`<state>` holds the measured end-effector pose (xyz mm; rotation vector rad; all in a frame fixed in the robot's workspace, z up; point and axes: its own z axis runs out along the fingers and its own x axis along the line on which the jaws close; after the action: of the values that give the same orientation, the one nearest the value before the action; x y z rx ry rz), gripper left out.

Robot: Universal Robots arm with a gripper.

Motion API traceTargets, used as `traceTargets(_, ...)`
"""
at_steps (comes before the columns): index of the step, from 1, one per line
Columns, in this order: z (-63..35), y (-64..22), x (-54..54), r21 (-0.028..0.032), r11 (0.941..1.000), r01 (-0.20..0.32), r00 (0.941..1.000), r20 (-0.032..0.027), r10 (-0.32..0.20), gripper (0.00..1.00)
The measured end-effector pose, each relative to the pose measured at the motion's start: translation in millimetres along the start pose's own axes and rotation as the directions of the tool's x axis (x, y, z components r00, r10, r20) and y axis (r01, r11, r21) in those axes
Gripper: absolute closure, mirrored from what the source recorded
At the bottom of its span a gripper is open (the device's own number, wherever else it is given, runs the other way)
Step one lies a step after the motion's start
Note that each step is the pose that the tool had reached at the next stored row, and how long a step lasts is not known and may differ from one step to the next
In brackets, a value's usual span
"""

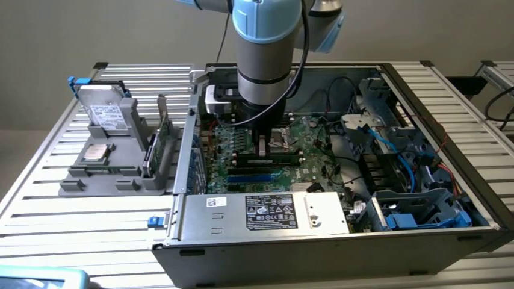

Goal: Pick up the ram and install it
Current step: 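Press down the ram until it locks into place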

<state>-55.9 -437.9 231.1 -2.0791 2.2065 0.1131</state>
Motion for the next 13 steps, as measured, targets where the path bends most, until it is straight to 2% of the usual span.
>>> traceTargets(4, 0.8, 0.0, 0.1, 0.0001, 1.0000, 0.000, 1.0000, 0.0006, 0.000, 0.89)
traceTargets(13, 5.4, 0.2, 0.7, 0.0040, 1.0000, 0.000, 1.0000, 0.0057, 0.000, 0.89)
